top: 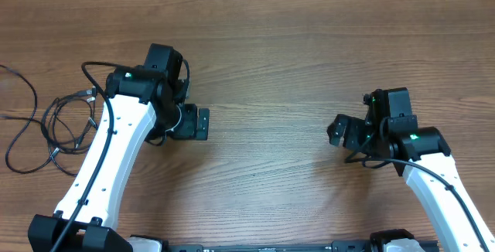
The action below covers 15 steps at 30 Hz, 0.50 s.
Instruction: Untangle cables
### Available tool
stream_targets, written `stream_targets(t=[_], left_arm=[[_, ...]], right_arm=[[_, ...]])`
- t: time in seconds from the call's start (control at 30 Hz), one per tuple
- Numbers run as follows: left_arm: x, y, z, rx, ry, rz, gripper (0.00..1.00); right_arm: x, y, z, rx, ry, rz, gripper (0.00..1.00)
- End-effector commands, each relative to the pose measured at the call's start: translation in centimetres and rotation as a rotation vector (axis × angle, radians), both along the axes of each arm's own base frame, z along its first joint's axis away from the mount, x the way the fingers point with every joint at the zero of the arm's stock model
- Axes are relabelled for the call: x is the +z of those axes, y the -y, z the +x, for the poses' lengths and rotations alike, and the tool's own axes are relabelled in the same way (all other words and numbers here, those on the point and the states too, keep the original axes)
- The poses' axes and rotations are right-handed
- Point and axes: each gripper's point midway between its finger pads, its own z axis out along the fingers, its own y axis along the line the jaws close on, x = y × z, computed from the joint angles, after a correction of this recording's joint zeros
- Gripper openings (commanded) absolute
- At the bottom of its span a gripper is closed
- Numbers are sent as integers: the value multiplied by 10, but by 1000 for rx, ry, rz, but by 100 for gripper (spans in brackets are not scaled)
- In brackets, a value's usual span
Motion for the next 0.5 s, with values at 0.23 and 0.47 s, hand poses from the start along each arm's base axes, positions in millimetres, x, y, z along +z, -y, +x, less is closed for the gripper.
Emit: stream_targets(t=[0.23, 0.47], left_arm=[[5, -20, -20, 100, 39, 90, 100], [21, -23, -33, 129, 360, 0, 100]], right_arm=[[26, 13, -20, -19, 50, -44, 100], [52, 13, -42, -12, 277, -10, 100]])
